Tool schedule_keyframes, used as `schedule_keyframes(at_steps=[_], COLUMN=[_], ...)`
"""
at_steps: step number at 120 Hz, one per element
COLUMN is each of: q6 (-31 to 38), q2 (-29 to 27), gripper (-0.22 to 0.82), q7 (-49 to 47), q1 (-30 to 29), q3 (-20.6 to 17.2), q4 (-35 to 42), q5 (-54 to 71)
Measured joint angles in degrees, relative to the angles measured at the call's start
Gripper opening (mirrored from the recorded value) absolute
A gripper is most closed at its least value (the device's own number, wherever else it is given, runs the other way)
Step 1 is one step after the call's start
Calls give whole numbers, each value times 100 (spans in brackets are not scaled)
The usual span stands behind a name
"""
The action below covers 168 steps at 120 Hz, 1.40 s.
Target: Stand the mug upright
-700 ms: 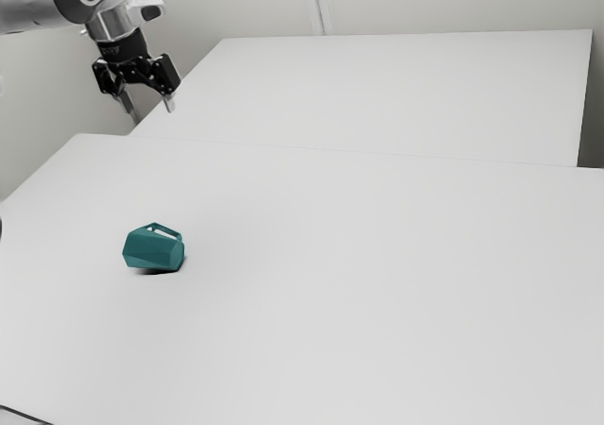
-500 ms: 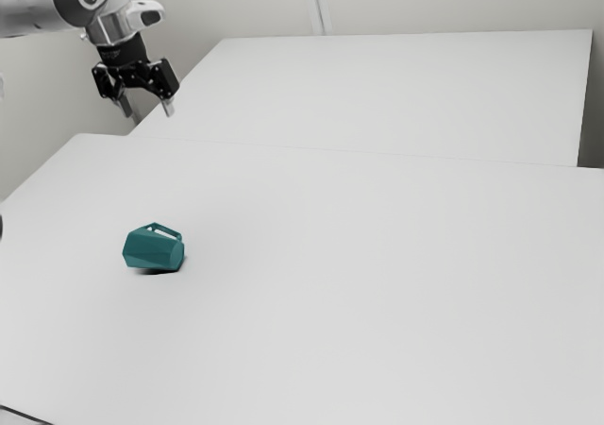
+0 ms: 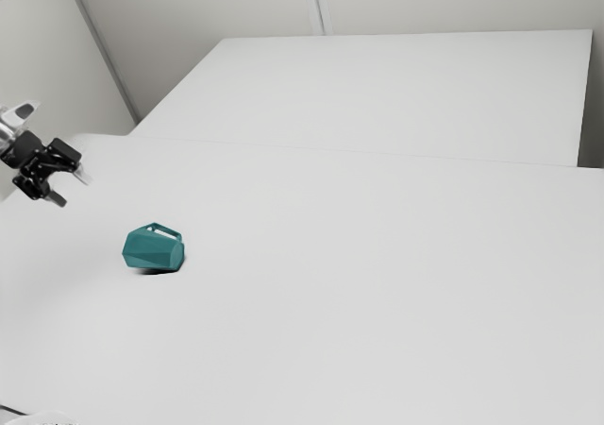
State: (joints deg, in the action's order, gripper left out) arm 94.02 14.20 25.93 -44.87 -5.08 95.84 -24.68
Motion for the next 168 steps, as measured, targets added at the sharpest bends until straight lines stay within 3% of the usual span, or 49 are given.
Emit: schedule_keyframes(at_steps=[34, 86, 137, 168], q6=[605, 757, 803, 852], q2=[701, 900, 639, 603], gripper=[60, 60, 60, 60], q7=[2032, 3973, 4859, 4326], q1=[-366, -631, -472, -422], q3=[-52, -54, -194, -281], q4=[405, 1409, 1966, 2003], q5=[-777, -2575, -2978, -2892])
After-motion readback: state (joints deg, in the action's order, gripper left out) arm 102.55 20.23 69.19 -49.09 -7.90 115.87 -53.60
